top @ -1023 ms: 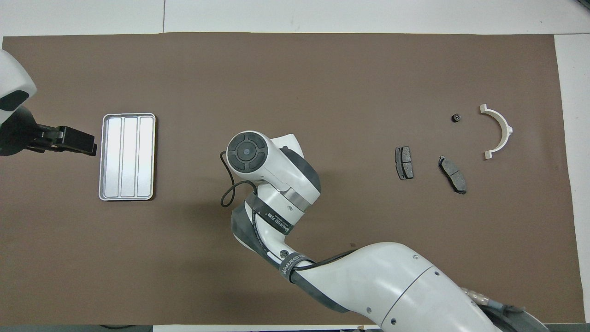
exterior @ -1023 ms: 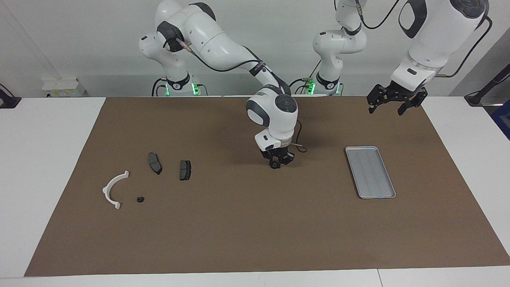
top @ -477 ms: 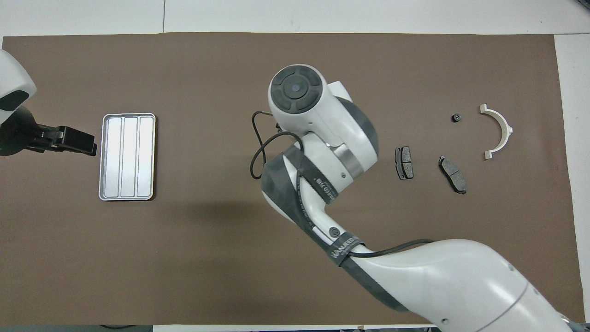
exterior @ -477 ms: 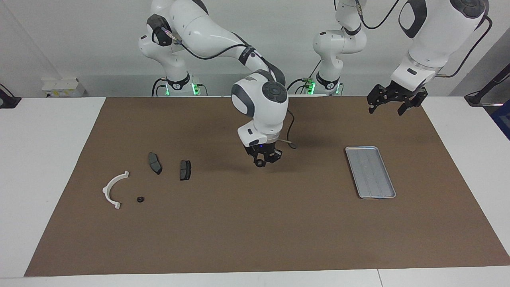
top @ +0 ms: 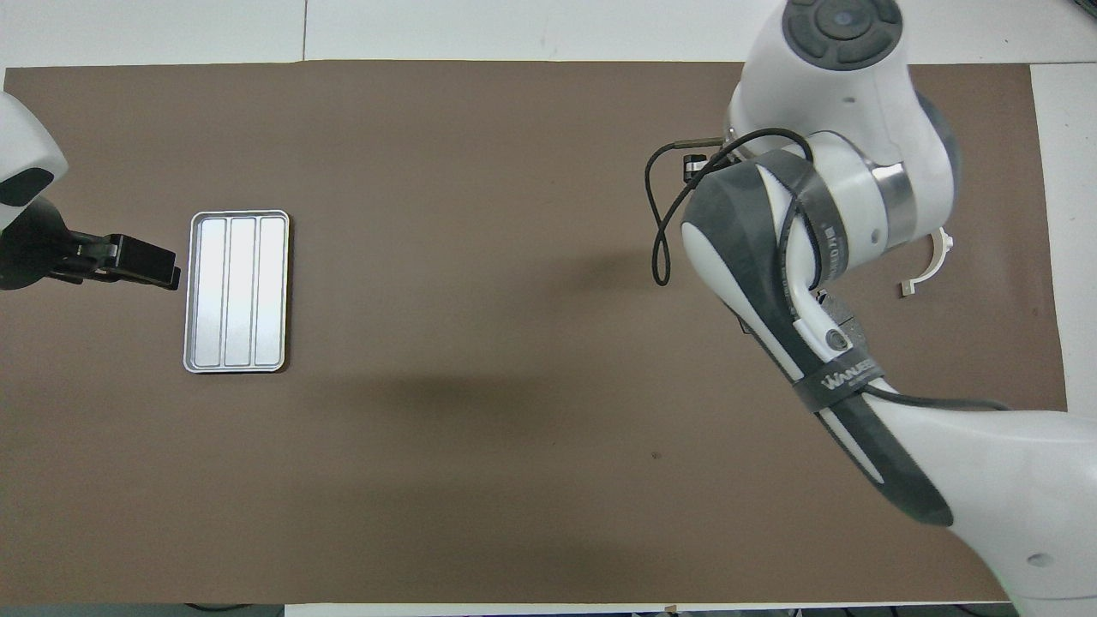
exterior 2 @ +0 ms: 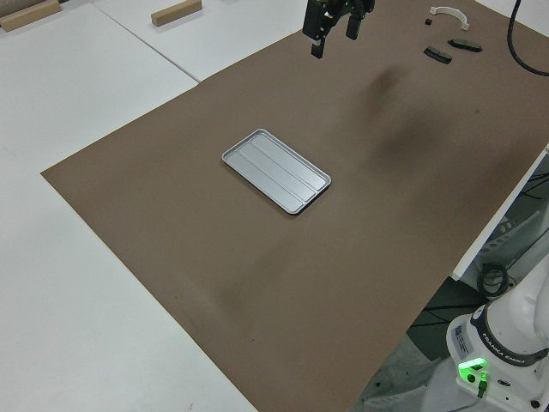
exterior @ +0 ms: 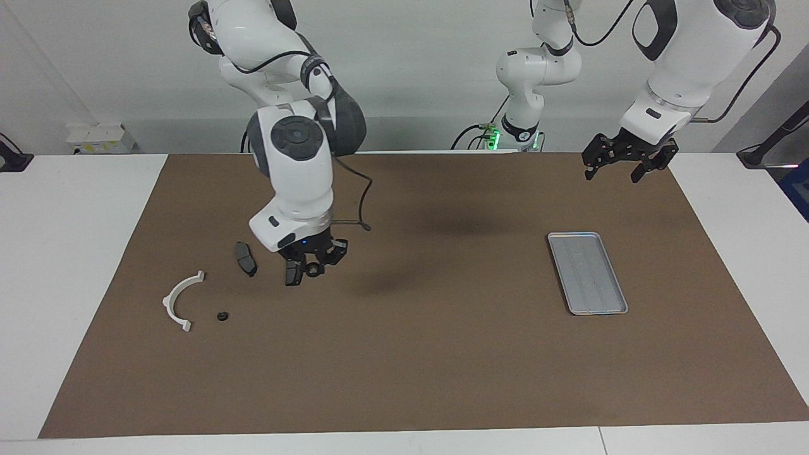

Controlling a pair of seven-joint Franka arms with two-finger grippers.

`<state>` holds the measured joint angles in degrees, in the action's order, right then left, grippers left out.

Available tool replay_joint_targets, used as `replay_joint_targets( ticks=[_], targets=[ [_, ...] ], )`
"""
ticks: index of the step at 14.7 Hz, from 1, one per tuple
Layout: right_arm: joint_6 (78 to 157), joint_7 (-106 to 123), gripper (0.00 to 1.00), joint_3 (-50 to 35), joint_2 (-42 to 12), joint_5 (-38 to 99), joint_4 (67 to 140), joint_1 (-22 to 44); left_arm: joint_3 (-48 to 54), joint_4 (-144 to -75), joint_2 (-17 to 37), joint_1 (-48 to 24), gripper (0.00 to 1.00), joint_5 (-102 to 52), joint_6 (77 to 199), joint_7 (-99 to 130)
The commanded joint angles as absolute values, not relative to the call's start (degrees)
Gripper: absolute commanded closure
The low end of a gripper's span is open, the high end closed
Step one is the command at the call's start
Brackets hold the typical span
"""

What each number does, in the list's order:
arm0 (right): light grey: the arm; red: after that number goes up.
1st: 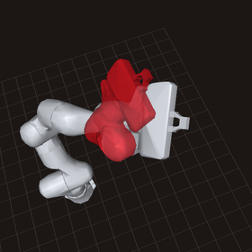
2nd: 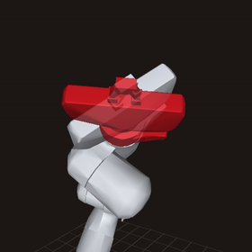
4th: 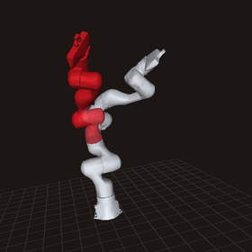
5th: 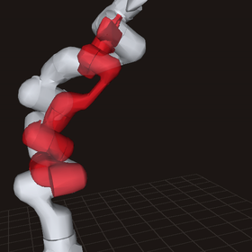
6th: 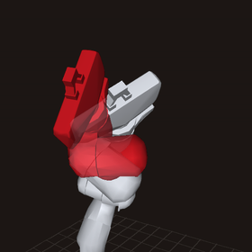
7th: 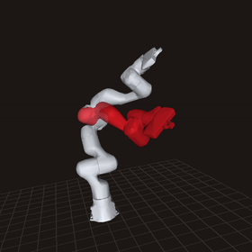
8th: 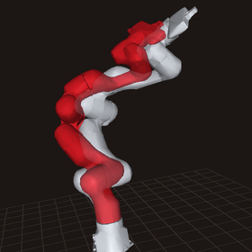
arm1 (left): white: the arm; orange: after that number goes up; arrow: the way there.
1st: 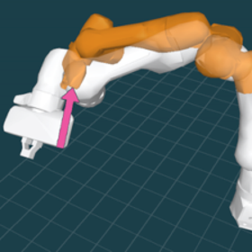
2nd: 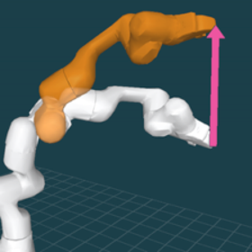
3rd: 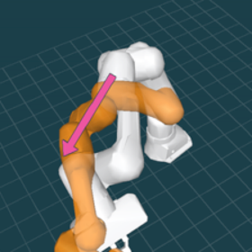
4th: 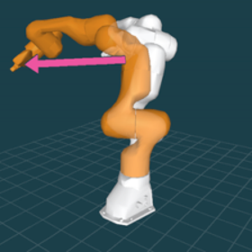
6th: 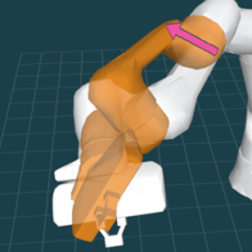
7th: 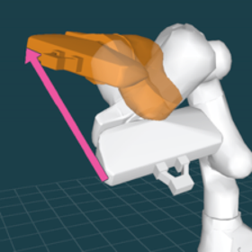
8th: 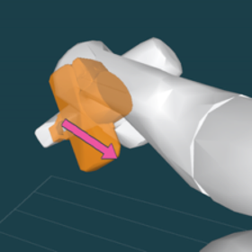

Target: Place bearing gear from tray to pile

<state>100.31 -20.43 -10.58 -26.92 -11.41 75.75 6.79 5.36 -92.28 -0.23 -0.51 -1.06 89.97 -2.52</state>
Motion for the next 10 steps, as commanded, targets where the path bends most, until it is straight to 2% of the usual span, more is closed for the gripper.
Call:
replay_joint_targets(
  ticks=[1, 4, 10],
  targets=[
    [104.0, -13.3, 1.00, -11.9, -25.8, -10.9, 80.3, 1.9, 5.5, -93.9, -1.8, -0.3, 0.00, -0.5, 90.8, -2.7],
    [110.1, -8.3, 1.00, -11.9, -25.1, -7.6, 85.8, -2.4, 5.5, -93.9, -1.8, -0.3, 0.00, -0.5, 90.8, -2.7],
    [122.1, -4.7, 1.00, -11.8, -25.3, -7.6, 94.9, -6.5, 5.5, -93.9, -1.8, -0.3, 0.00, -0.5, 90.8, -2.7]
  ],
)
